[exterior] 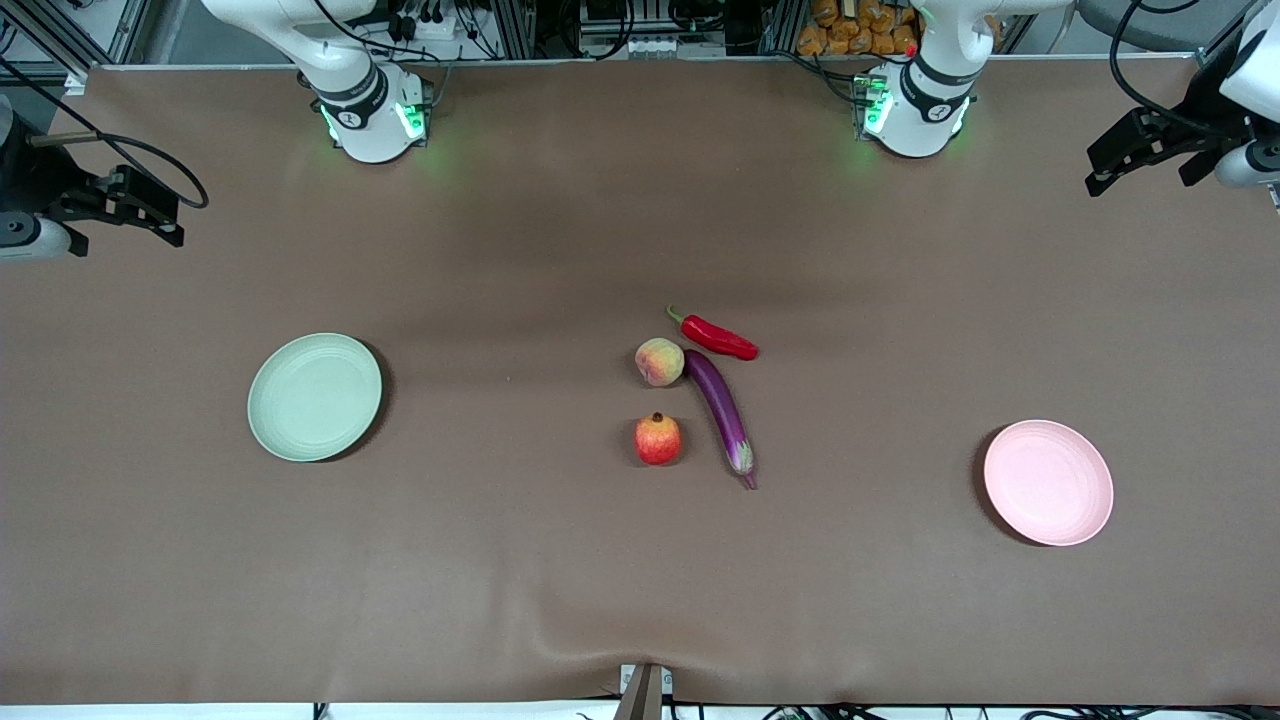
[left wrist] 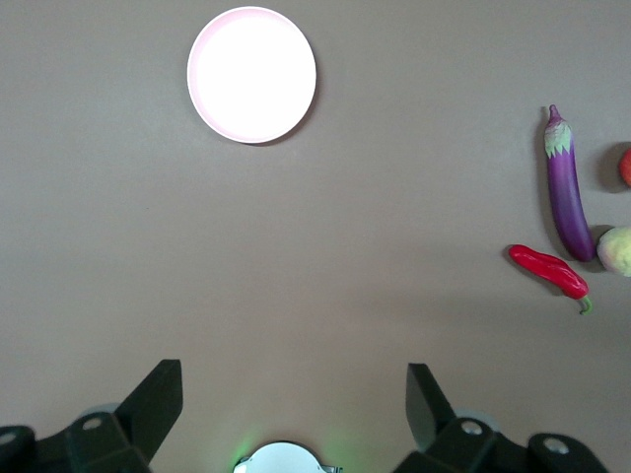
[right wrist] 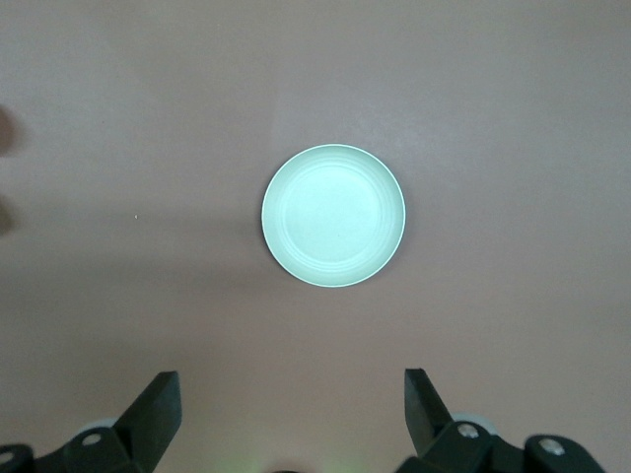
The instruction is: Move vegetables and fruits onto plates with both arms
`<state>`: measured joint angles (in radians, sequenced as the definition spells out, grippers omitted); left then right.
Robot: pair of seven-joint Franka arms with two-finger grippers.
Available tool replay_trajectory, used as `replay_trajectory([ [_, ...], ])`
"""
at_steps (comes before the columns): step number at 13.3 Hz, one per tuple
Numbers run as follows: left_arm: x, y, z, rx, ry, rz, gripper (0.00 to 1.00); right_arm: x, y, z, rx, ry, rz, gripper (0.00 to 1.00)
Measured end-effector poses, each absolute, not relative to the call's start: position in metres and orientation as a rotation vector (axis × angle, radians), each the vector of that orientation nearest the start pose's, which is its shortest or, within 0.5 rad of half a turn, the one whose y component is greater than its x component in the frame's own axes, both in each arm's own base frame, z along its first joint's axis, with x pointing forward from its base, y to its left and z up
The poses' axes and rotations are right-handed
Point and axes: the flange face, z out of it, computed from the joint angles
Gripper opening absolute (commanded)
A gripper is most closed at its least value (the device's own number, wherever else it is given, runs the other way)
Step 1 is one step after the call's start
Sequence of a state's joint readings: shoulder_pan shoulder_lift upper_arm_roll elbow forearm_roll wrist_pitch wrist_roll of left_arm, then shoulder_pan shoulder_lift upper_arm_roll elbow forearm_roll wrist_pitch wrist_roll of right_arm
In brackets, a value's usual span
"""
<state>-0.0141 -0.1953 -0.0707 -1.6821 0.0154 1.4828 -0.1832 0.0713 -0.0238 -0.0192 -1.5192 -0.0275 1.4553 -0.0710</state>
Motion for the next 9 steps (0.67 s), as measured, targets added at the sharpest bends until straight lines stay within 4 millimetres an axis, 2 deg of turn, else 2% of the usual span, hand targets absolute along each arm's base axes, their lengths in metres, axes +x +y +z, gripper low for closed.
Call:
replay_trajectory([
  [9, 0.4891, -0.0378, 0.6674, -3.11, -0.173, 0.012, 1.0, 0.5348, 0.0239, 0.6517, -3.162, -0.189, 0.064, 1.0],
])
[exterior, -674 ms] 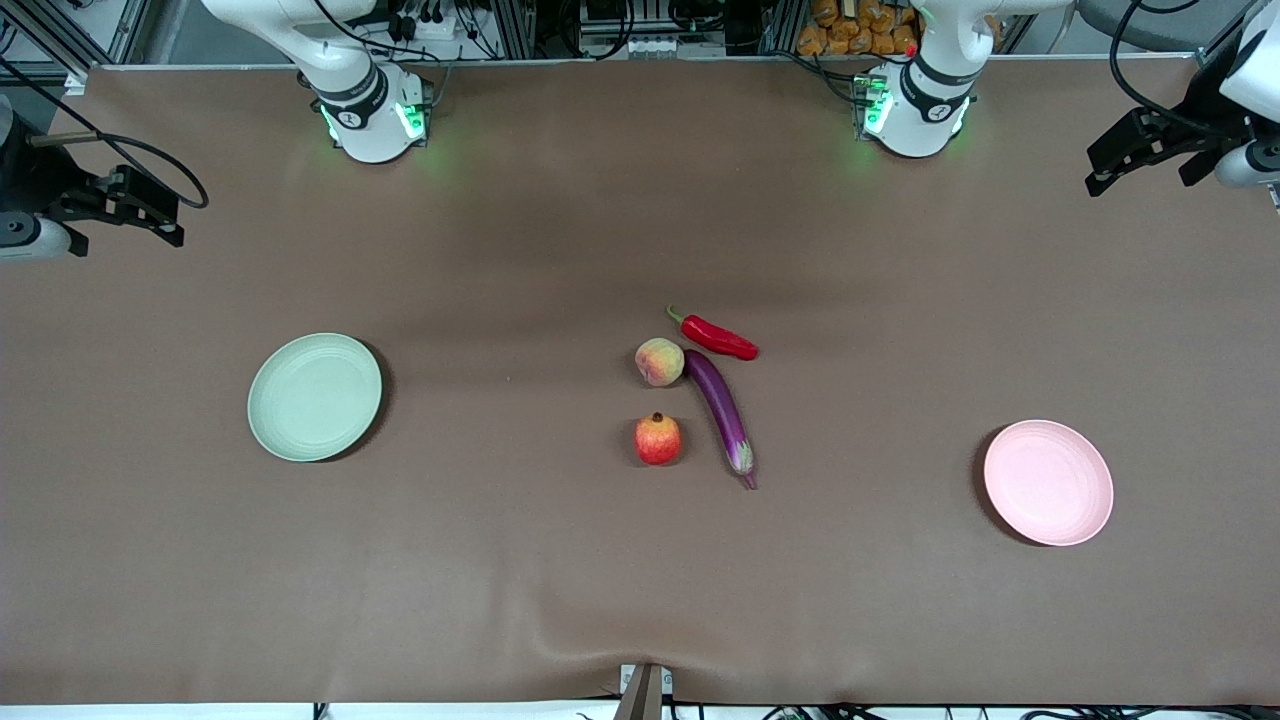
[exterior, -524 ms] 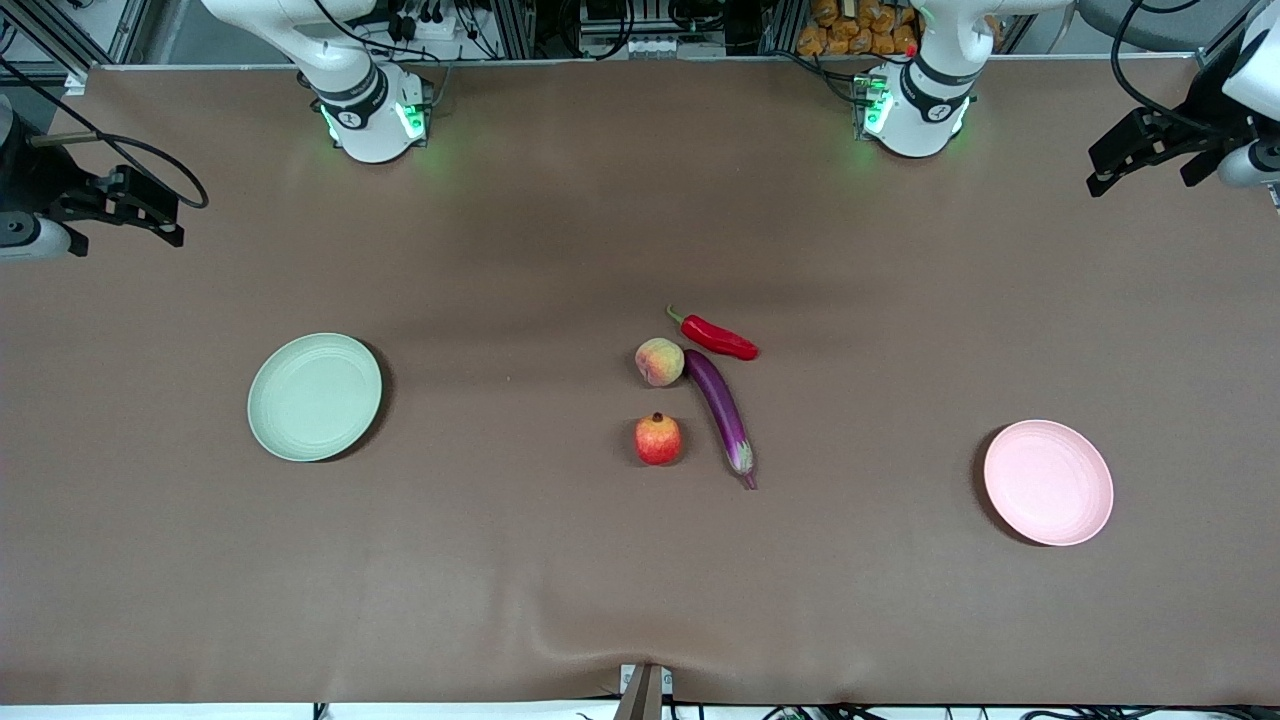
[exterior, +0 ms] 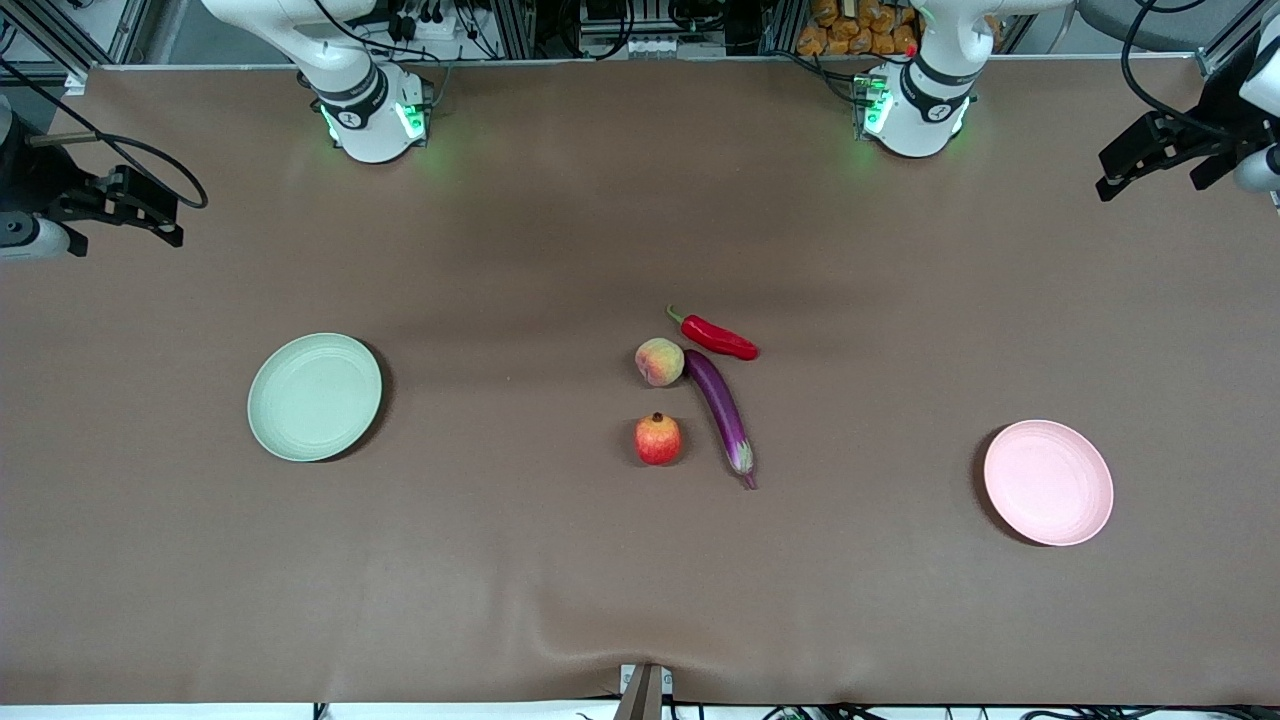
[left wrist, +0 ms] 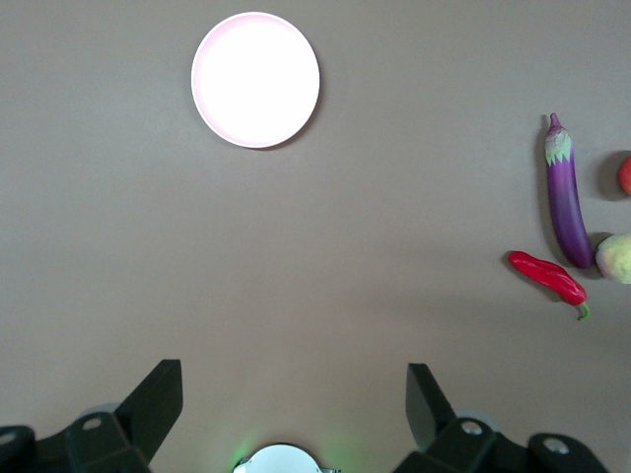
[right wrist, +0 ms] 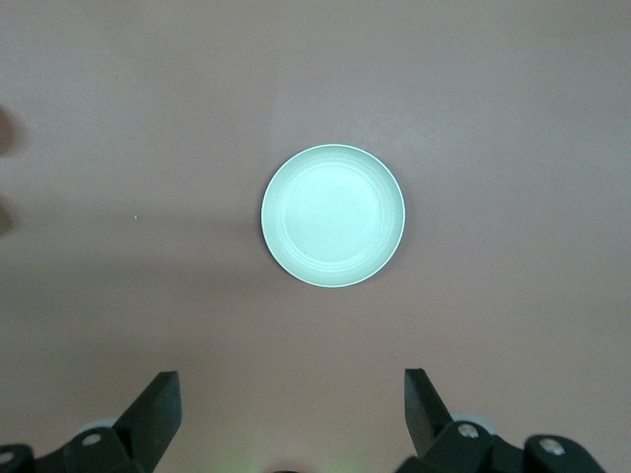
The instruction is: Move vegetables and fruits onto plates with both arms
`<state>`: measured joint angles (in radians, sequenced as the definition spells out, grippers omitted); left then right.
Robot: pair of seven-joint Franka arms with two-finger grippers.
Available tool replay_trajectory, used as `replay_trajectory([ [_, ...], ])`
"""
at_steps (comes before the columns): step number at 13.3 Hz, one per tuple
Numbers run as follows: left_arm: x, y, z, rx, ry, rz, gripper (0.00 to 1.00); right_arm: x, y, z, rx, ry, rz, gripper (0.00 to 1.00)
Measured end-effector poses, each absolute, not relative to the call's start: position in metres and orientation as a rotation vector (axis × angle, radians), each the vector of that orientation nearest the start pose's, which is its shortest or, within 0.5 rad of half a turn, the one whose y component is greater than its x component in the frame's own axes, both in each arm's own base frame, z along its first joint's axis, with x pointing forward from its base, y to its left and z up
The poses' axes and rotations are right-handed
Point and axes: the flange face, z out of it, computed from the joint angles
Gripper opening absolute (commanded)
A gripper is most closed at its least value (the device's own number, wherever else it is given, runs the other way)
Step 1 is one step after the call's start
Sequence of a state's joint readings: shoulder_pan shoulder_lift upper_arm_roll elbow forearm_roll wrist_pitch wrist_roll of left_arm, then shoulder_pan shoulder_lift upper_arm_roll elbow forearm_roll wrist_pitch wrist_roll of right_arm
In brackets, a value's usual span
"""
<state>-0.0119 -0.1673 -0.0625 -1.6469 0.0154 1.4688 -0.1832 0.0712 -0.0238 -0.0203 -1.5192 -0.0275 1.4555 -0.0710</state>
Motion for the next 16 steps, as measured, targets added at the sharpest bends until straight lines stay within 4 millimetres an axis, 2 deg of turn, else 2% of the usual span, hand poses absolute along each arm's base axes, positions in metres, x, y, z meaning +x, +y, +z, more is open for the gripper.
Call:
replay_trajectory([
  [11, 0.488, -0.047, 0.655, -3.101, -0.142, 0.1, 1.0, 0.535, 0.024, 0.652, -3.161, -0.189, 0.064, 1.0],
  [14, 0.488, -0.063, 0.643, -3.09, -0.148, 0.136, 1.0, 0.535, 0.025, 0.652, -3.161, -0.191, 0.064, 1.0],
  [16, 0.489, -0.082, 0.628, -3.074, -0.215, 0.146, 1.0, 0.535, 0.025, 0.652, -3.161, -0.192, 0.064, 1.0],
])
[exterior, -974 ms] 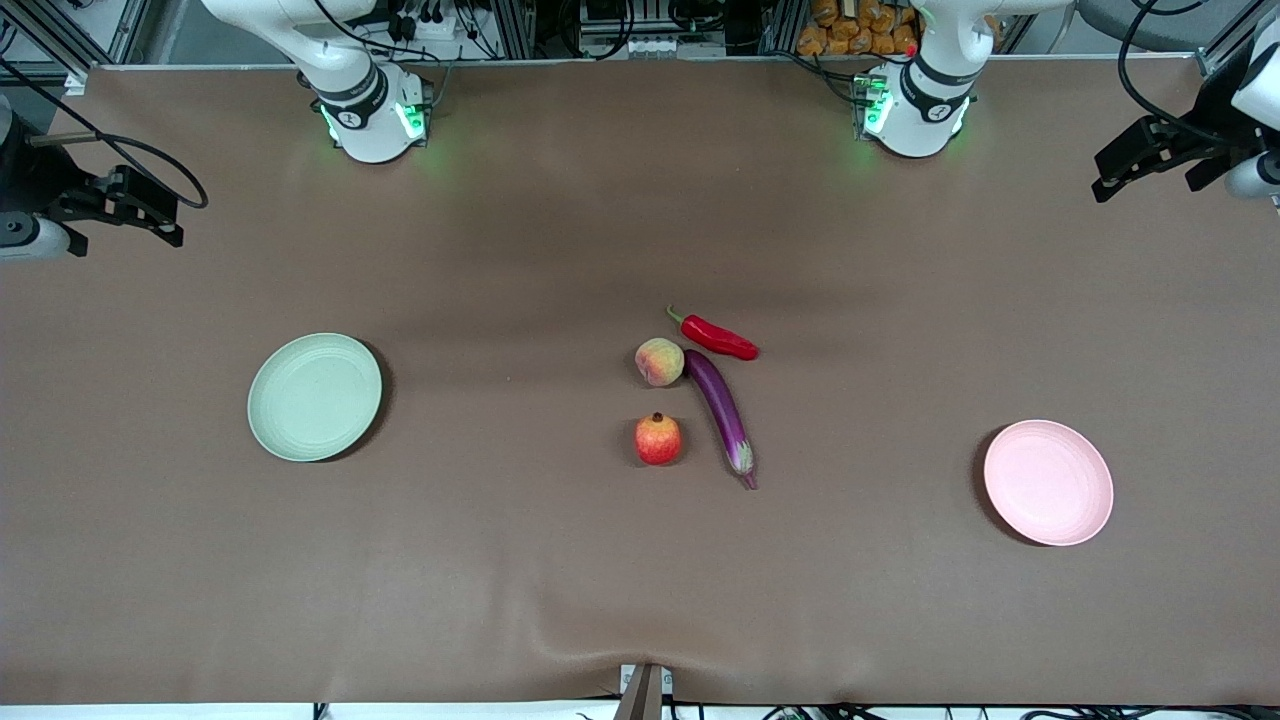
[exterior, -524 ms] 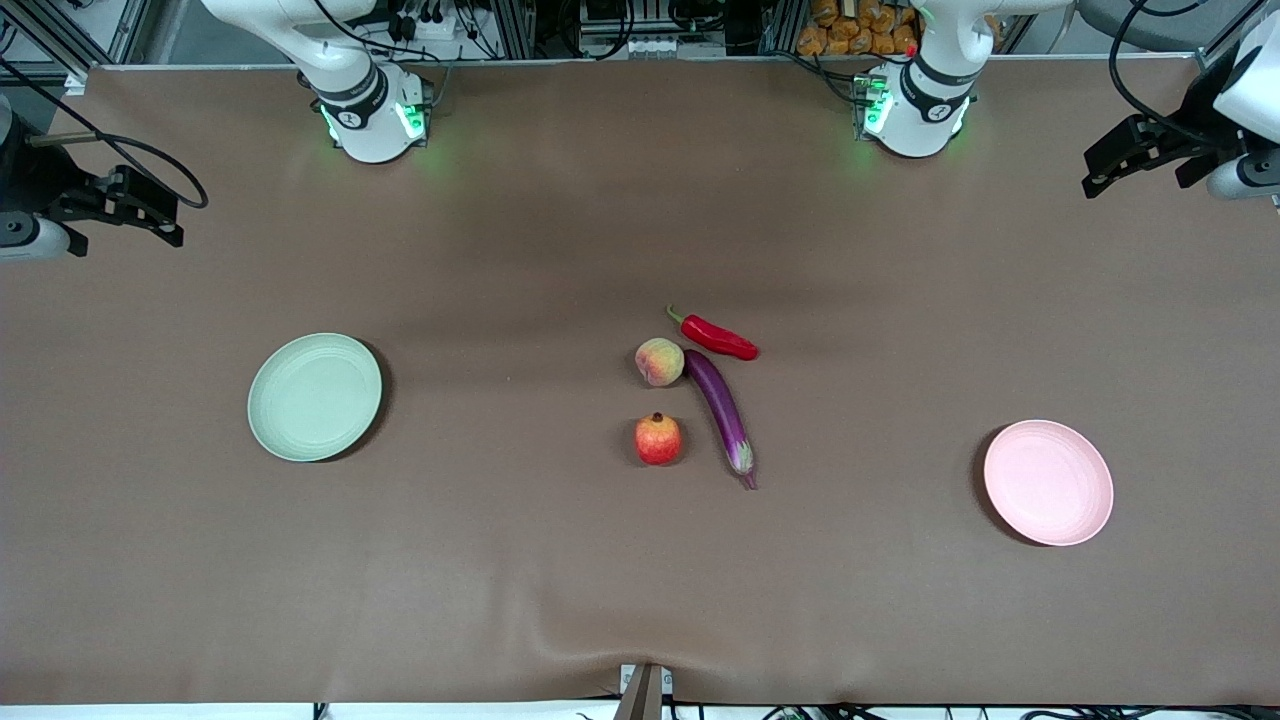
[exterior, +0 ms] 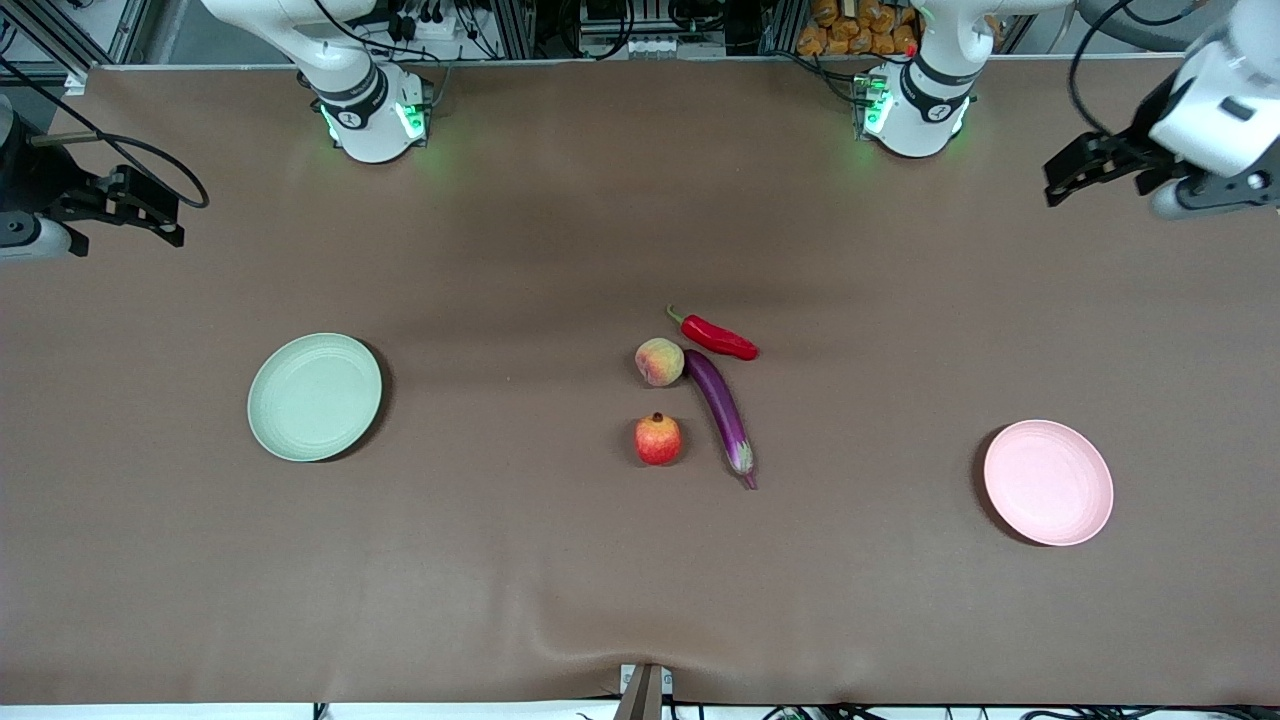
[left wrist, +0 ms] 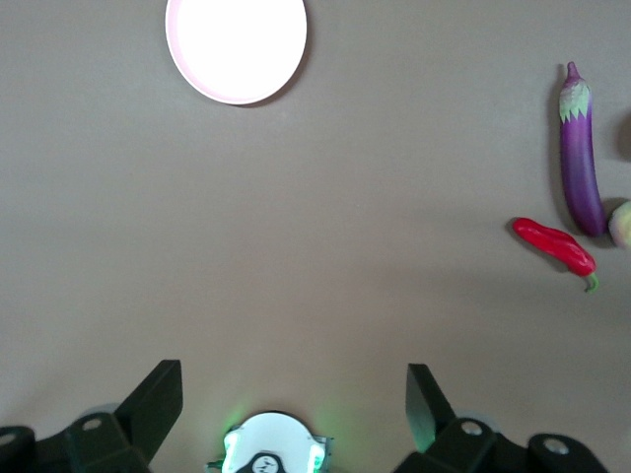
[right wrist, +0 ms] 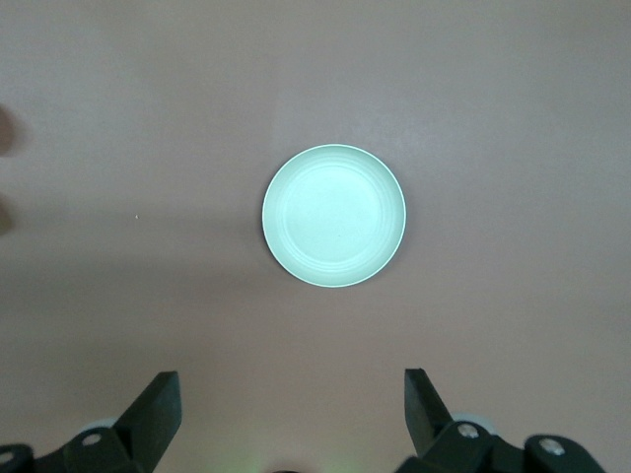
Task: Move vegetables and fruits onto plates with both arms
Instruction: 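Reach the left gripper over the red chili pepper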
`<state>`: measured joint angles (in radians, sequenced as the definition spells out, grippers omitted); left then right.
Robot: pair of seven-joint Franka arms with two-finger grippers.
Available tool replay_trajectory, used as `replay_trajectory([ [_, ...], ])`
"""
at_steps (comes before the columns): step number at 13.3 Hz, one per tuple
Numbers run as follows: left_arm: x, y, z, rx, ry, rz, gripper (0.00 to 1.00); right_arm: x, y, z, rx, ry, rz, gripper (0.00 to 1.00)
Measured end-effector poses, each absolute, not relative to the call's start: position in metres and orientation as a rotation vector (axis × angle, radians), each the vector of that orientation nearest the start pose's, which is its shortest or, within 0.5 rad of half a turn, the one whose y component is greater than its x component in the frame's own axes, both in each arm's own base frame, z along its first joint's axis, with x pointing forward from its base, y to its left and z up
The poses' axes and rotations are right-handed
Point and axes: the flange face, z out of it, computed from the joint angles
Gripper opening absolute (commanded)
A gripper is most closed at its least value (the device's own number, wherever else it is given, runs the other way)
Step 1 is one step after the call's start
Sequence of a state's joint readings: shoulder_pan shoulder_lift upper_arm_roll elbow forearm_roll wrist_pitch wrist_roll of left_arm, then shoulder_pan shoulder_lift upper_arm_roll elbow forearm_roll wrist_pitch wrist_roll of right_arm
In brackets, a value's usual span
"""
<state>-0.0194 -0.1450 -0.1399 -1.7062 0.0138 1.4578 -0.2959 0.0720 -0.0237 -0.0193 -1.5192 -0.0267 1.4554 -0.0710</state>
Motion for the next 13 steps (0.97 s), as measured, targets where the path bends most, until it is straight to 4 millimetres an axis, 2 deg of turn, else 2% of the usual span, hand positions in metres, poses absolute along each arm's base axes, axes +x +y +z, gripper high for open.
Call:
replay_trajectory([
  [2, 0.492, -0.108, 0.601, -3.053, -0.323, 0.133, 1.0, 0.535, 0.026, 0.652, -3.161, -0.193, 0.064, 1.0],
  [6, 0.495, -0.161, 0.531, -3.022, -0.559, 0.048, 1.0, 0.535, 0.026, 0.651, -3.16, -0.196, 0.065, 1.0],
  [9, 0.488, -0.227, 0.467, -2.969, -0.943, -0.032, 1.0, 0.535, 0.027, 0.651, -3.16, -0.197, 0.066, 1.0],
  [13, 0.488, -0.299, 0.38, -2.844, -1.441, 0.055, 1.0, 0.535, 0.027, 0.651, -3.16, -0.197, 0.068, 1.0],
])
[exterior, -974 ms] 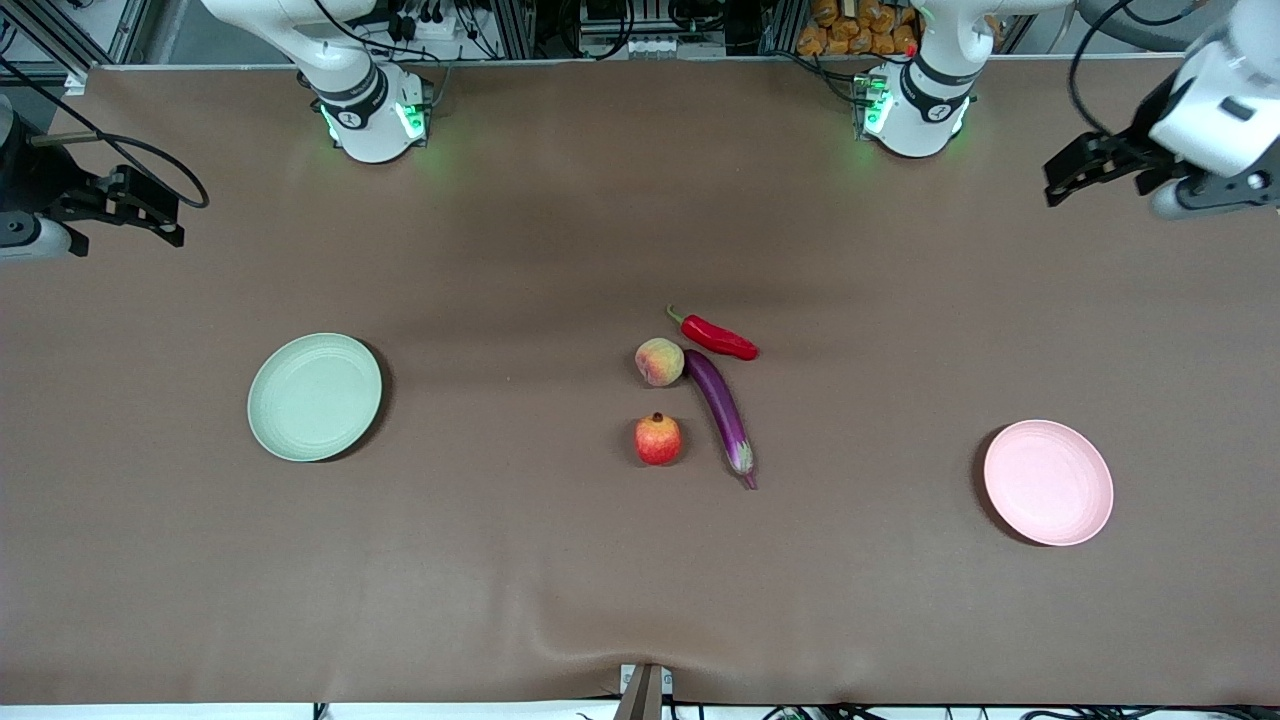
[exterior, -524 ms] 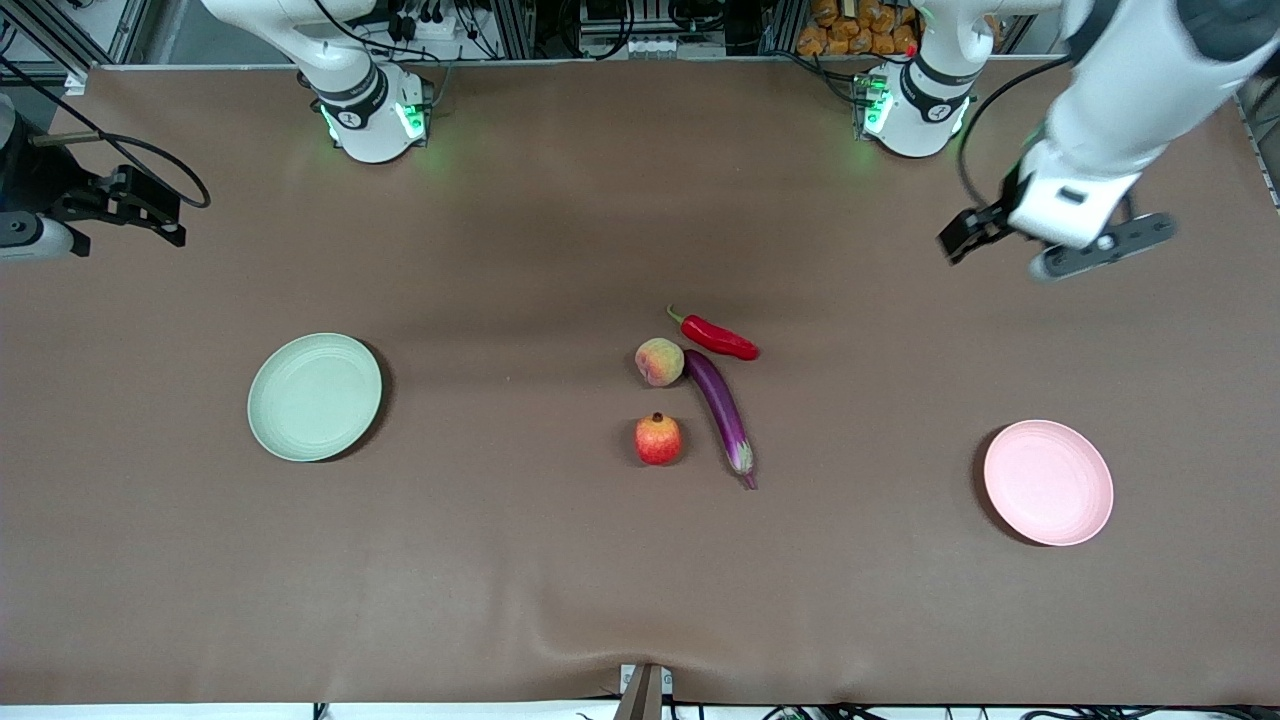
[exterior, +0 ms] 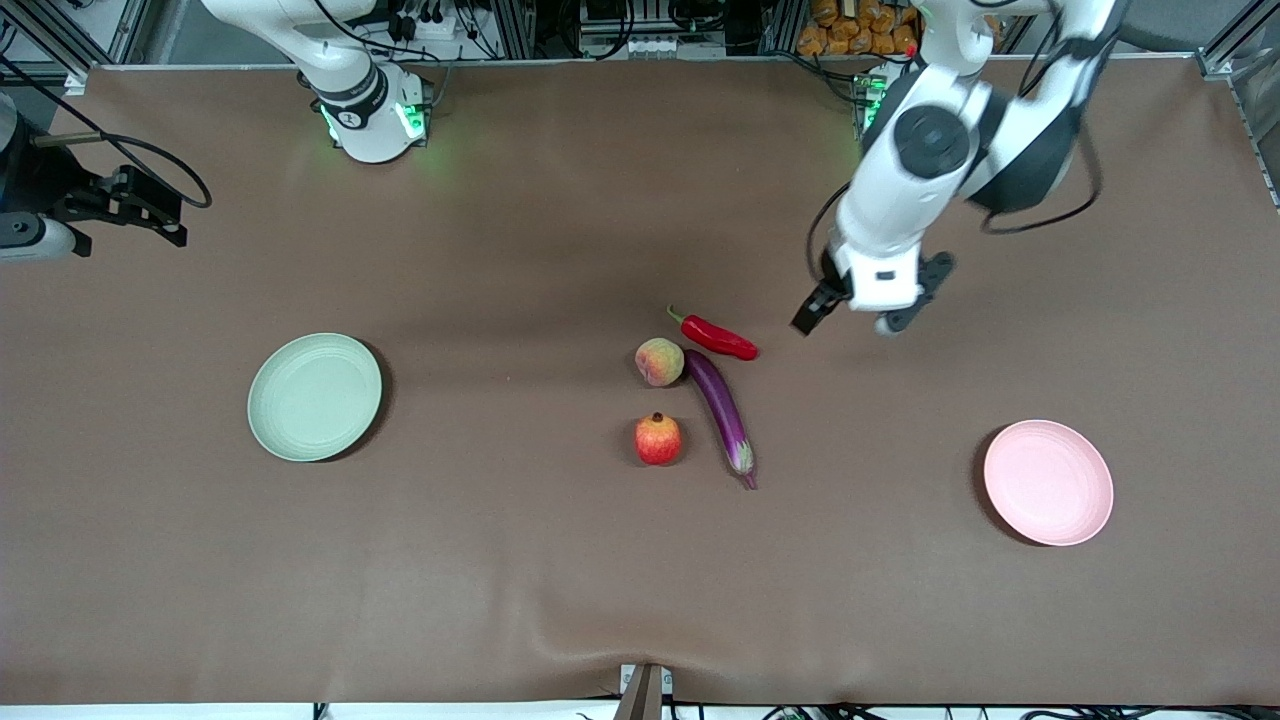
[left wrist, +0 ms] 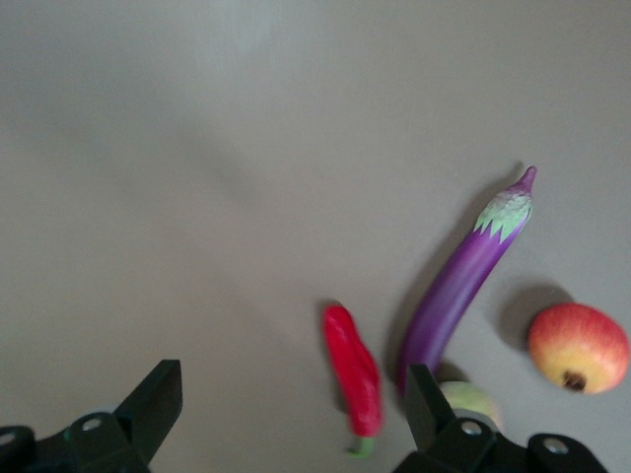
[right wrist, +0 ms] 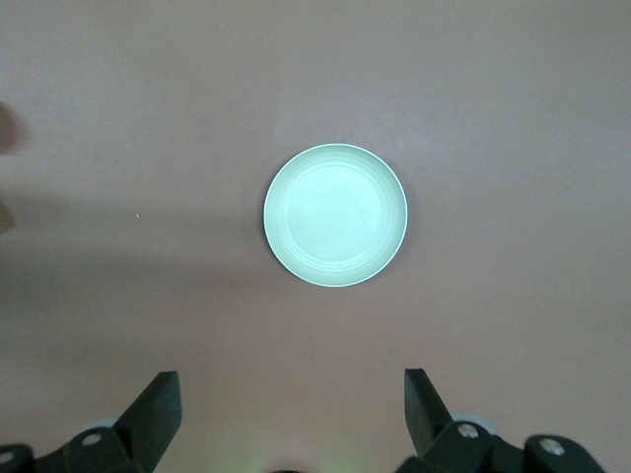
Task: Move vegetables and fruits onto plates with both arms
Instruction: 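Reach the left gripper over the red chili pepper, then close the left gripper on the red pepper and lift it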
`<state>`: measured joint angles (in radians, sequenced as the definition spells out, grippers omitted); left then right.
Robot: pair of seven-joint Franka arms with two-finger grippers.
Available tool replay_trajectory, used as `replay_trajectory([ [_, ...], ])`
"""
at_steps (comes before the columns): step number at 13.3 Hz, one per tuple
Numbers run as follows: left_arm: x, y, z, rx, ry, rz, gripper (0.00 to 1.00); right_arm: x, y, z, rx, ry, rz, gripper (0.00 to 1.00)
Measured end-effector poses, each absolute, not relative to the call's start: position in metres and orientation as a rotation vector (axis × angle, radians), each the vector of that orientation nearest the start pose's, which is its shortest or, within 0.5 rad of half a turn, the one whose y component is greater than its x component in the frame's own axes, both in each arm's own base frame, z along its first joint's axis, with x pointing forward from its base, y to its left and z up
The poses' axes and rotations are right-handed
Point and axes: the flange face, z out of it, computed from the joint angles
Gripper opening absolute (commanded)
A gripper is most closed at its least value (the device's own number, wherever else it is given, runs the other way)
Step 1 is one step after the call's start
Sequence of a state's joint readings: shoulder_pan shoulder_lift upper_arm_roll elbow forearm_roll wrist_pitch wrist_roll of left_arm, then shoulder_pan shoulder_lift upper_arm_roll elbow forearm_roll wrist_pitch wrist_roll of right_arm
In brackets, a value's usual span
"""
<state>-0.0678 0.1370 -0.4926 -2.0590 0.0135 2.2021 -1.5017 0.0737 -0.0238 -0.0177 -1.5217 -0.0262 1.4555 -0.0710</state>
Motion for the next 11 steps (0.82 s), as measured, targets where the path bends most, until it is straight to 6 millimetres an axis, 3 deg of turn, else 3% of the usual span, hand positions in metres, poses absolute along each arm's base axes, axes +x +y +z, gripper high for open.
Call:
replay_trajectory([
  [2, 0.48, -0.331, 0.342, -2.715, -1.673, 0.061, 1.0, 0.535, 0.027, 0.65, -3.16, -0.197, 0.068, 1.0],
  [5, 0.454, -0.371, 0.289, -2.542, -1.799, -0.065, 1.0, 0.535, 0.027, 0.65, -3.16, -0.197, 0.069, 1.0],
  [10, 0.447, -0.384, 0.222, -2.442, -1.929, -0.02, 1.0, 0.535, 0.027, 0.65, -3.16, -0.198, 0.069, 1.0],
  [11, 0.447, -0.386, 0.213, -2.434, -1.956, 0.003, 0.94, 0.535, 0.028, 0.65, -3.159, -0.2, 0.068, 1.0],
])
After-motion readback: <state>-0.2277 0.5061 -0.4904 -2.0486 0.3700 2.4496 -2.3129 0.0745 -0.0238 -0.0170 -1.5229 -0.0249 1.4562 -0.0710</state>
